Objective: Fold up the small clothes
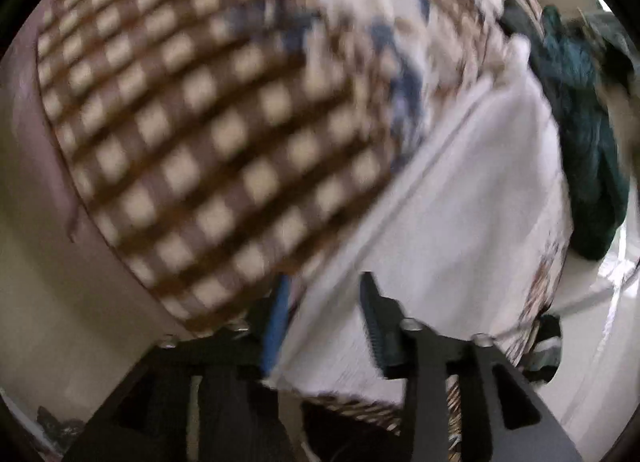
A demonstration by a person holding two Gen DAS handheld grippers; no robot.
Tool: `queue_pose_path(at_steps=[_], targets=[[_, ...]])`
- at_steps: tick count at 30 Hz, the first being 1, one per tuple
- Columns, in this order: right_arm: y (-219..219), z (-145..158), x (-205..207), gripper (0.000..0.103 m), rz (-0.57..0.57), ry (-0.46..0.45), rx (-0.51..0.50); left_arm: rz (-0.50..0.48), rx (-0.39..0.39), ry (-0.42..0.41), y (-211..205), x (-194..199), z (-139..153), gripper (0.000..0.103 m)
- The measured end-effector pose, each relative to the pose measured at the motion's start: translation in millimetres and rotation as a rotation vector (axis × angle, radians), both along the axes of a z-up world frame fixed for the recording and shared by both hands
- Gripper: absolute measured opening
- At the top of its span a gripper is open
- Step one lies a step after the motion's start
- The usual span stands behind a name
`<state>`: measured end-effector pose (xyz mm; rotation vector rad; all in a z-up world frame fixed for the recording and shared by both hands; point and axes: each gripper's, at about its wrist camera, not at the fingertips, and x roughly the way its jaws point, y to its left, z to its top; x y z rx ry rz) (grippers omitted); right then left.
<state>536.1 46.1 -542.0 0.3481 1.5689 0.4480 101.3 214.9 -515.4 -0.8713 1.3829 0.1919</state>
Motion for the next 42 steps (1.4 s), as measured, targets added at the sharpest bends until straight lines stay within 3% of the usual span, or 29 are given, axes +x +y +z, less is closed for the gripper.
queue_pose_path(at_steps=[4, 9, 13, 17, 18, 19, 20, 21, 22, 26, 29, 31, 32, 34, 36, 41, 42], targets=[[-88.0, 24.2, -15.6, 0.065, -0.140, -0.056, 0.008, -0.061, 0.036, -0.126, 6.3, 74.8, 31.1, 0.041], [-194.9, -4.5, -23.1, 0.065, -0.279, -0.074, -0.101, -0.181, 0.054, -0.274, -15.7, 210.3, 40.8, 0.042], [-241.7, -43.1, -8.5, 0.065, -0.377, -0.039, -0.049, -0.264, 0.084, -0.276, -35.5, 317.9, 20.8, 0.042], [-251.2, -71.0, 12.5, 0.065, -0.422, -0.022, 0.067, -0.332, 0.106, -0.229, -51.9, 378.1, -2.1, 0.039], [-249.9, -78.0, 21.7, 0.064, -0.419, -0.023, 0.084, -0.350, 0.115, -0.231, -55.8, 386.6, -5.6, 0.025], [-245.3, -82.4, 25.8, 0.056, -0.415, -0.026, 0.084, -0.369, 0.141, -0.249, -60.3, 389.4, -5.8, 0.008], [-240.3, -86.4, 31.8, 0.044, -0.407, -0.040, 0.090, -0.388, 0.163, -0.256, -63.0, 390.3, -4.0, 0.008], [-235.7, -87.2, 38.2, 0.011, -0.379, -0.056, 0.080, -0.397, 0.183, -0.275, -63.5, 388.7, 0.4, 0.007], [-231.3, -84.8, 42.9, 0.009, -0.353, -0.073, 0.045, -0.402, 0.223, -0.301, -63.0, 385.5, 9.9, 0.007], [-220.5, -66.6, 46.1, 0.009, -0.319, -0.165, -0.003, -0.394, 0.228, -0.289, -47.5, 387.7, 5.6, 0.007], [-220.1, -83.2, 51.8, 0.009, -0.307, -0.120, -0.038, -0.402, 0.221, -0.236, -50.4, 403.8, -23.2, 0.007], [-218.0, -94.9, 54.7, 0.012, -0.292, -0.057, -0.041, -0.403, 0.170, -0.239, -49.0, 405.3, -28.1, 0.011], [-219.0, -95.2, 53.3, 0.017, -0.292, -0.046, -0.037, -0.398, 0.153, -0.244, -46.8, 403.2, -24.8, 0.012], [-222.5, -83.5, 42.1, 0.043, -0.300, -0.034, -0.041, -0.392, 0.081, -0.271, -38.3, 390.0, -10.4, 0.018], [-231.6, -65.4, 17.6, 0.054, -0.315, -0.038, -0.003, -0.383, 0.029, -0.307, -27.3, 368.7, 8.3, 0.026], [-252.1, -19.7, -77.1, 0.055, -0.373, -0.005, 0.011, -0.424, -0.047, -0.329, -5.1, 280.4, 59.8, 0.034], [-254.7, -8.2, -108.7, 0.055, -0.393, 0.014, 0.011, -0.439, -0.057, -0.319, -4.1, 263.0, 65.6, 0.047]])
